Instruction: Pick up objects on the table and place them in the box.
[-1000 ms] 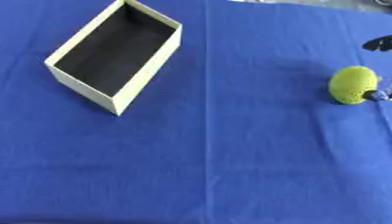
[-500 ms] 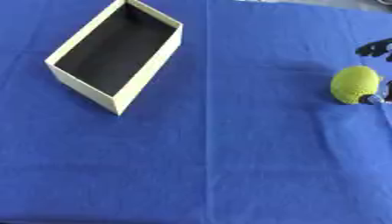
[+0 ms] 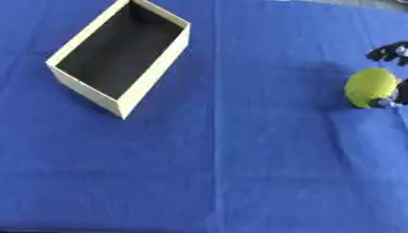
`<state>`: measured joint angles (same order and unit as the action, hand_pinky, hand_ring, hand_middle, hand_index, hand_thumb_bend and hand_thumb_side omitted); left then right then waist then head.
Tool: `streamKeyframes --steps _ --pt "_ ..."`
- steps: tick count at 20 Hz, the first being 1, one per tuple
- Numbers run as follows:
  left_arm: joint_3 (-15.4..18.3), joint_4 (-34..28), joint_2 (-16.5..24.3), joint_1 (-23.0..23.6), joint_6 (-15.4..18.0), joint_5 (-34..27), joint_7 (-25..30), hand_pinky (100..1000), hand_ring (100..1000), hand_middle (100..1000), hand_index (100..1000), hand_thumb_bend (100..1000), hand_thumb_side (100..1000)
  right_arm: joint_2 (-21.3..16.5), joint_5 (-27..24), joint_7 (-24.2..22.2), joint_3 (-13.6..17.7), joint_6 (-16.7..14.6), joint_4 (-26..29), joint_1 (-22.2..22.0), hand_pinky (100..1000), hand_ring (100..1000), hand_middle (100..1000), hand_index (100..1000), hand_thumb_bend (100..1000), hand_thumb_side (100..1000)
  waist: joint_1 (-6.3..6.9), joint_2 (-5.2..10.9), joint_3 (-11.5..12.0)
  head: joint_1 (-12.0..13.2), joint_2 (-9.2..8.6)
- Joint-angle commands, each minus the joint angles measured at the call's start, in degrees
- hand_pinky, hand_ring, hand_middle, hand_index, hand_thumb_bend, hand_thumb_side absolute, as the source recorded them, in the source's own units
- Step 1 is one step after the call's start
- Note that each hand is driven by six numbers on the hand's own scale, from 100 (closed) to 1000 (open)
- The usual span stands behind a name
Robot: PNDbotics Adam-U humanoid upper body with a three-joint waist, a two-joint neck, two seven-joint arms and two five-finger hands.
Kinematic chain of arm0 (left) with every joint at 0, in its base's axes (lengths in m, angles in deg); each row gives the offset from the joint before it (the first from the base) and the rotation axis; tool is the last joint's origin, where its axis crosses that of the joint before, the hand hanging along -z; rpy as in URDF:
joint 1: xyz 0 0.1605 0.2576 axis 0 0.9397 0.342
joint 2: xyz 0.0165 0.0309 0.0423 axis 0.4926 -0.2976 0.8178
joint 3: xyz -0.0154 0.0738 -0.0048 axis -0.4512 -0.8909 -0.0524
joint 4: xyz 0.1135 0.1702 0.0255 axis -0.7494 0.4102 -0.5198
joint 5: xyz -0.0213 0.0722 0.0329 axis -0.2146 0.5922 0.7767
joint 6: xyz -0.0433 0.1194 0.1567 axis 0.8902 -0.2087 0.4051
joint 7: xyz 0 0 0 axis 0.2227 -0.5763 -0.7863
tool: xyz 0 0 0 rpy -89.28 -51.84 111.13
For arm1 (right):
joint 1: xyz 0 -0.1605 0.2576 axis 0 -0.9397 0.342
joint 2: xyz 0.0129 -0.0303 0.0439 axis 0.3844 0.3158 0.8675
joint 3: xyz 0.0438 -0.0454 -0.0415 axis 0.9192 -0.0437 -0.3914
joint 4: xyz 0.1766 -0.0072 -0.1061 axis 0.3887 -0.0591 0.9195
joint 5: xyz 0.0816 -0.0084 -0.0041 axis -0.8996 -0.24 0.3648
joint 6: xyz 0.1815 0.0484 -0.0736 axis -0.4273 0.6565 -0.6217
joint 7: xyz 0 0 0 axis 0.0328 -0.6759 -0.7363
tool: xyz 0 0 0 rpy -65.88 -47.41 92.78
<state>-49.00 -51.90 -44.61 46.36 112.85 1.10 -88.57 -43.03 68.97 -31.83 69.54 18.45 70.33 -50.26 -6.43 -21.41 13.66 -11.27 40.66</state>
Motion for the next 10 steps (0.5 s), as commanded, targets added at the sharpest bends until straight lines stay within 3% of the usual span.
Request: streamKeyframes --steps 1,6,10 --pt "0.28 -0.82 1.35 -0.46 0.42 -0.35 -0.32 781 589 616 627 427 240 -1.97 1.06 -0.25 0.41 -0.03 -0.34 0.5 872 918 852 929 478 100 0.25 0.98 -0.1 -0.24 -0.64" --pt "0.3 -0.82 1.38 -0.47 0.42 -0.38 -0.33 780 589 616 627 429 239 -1.9 1.64 -0.59 0.12 0.05 -0.98 0.35 864 904 834 915 464 100 0.25 1.02 -0.12 -0.23 -0.76" --pt "0.32 -0.82 1.44 -0.55 0.49 -0.37 -0.45 779 590 617 628 432 238 -1.65 0.45 -0.43 -0.16 -0.28 -0.99 0.32 843 878 766 866 410 100 0.29 1.02 -0.11 -0.27 -0.77"
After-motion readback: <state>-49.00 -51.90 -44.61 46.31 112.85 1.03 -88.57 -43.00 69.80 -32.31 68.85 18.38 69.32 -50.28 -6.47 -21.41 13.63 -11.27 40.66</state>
